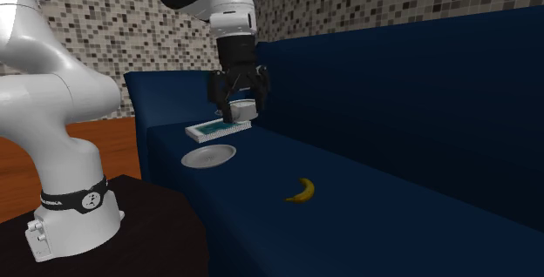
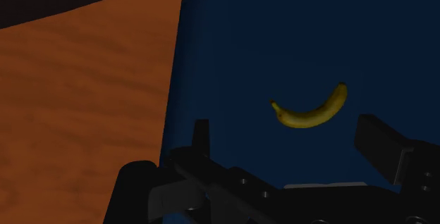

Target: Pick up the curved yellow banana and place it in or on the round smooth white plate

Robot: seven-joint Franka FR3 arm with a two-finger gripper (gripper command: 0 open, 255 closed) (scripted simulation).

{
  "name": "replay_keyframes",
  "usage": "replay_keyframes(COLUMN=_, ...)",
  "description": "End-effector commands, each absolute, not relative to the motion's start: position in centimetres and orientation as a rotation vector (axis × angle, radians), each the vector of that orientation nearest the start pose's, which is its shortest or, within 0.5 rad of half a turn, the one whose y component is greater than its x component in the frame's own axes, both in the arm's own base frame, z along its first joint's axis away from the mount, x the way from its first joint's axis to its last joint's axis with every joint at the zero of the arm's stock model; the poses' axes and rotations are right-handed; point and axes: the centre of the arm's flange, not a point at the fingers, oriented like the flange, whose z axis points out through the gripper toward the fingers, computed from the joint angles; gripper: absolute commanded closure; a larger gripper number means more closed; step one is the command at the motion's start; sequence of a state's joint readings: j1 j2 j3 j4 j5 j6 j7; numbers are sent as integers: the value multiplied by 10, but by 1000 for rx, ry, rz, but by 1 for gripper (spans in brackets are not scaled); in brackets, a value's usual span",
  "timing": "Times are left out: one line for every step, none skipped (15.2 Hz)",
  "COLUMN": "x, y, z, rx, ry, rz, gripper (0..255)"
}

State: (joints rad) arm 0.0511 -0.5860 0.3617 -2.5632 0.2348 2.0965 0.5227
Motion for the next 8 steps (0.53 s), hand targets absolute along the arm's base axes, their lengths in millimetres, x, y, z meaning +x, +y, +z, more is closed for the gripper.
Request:
replay_keyframes(x=356, y=187, z=438, rx=-3054, ry=452, rz=-152, gripper=0)
replay_keyframes(x=360, y=197, z=430, rx=-3052, ry=472, rz=-162, gripper=0)
replay_keyframes(x=365, y=207, z=423, rx=-3050, ry=492, rz=-172, gripper=0)
replay_keyframes(x=370, y=217, z=415, rx=-3048, ry=512, rz=-182, gripper=0)
replay_keyframes(x=375, y=226, z=408, rx=-3045, ry=533, rz=-192, gripper=0)
replay_keyframes(x=380, y=236, z=400, rx=-3043, ry=553, rz=-202, gripper=0)
replay_keyframes(x=385, y=245, z=393, rx=-3040, ry=573, rz=-212, gripper=0)
replay_keyframes(x=391, y=255, z=385, rx=-3038, ry=593, rz=-222, gripper=0)
